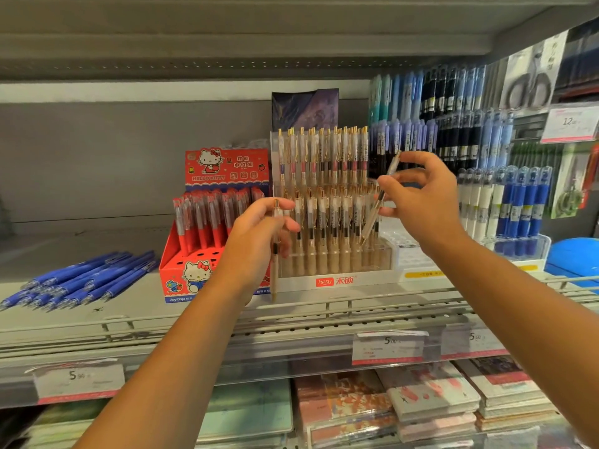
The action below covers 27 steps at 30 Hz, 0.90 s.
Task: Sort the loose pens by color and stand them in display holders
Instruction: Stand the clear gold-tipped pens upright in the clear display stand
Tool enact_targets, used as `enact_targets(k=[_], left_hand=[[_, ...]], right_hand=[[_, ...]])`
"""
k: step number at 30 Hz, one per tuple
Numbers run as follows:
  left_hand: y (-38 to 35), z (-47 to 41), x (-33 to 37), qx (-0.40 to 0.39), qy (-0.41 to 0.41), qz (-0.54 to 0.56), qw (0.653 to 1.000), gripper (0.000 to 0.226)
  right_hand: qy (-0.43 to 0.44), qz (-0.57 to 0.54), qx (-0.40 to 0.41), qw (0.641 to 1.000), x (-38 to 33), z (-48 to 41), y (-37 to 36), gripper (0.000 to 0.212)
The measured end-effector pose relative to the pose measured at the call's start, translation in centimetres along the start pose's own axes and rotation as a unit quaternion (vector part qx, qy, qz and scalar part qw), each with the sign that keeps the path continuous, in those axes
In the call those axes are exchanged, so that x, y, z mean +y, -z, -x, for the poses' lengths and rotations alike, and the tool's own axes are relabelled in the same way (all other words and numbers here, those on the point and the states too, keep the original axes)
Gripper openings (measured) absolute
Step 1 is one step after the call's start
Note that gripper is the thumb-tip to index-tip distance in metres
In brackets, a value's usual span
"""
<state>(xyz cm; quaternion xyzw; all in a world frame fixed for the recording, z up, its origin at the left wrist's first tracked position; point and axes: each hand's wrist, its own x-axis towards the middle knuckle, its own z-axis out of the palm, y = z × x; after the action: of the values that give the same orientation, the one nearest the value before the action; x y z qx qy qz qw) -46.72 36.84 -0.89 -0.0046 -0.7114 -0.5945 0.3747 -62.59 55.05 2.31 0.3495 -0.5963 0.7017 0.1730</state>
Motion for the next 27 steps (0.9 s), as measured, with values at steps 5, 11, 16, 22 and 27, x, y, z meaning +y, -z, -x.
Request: enact_targets(k=[5, 11, 16, 22, 27], left_hand=[[-0.1, 0.2, 0.4, 0.001, 0.006, 0.014, 1.000, 0.037], [-0.3, 0.3, 0.3, 0.005, -0.011, 0.025, 1.000, 0.031], [-0.3, 0.5, 0.4, 0.004, -0.015, 0.009, 1.000, 0.032], [-0.3, 0.7, 0.6, -0.001, -0.022, -0.021, 1.000, 0.031], [-0.4, 0.7, 0.6, 0.015, -0.036, -0.050, 0.998, 0.036]], right_hand=[[0.004, 0.043, 0.024, 0.999, 1.0, -0.1, 0.2, 0.035], [0.033, 0.101, 0.020, 0.994, 1.5, 0.1, 0.2, 0.034], [0.062, 0.182, -0.044, 0.980, 2.0, 0.7, -0.4, 0.028], [0.056, 0.229, -0.076, 0.969, 2.7, 0.7, -0.3, 0.020], [0.036, 0.241, -0.110, 0.964, 2.6, 0.6, 0.2, 0.023]])
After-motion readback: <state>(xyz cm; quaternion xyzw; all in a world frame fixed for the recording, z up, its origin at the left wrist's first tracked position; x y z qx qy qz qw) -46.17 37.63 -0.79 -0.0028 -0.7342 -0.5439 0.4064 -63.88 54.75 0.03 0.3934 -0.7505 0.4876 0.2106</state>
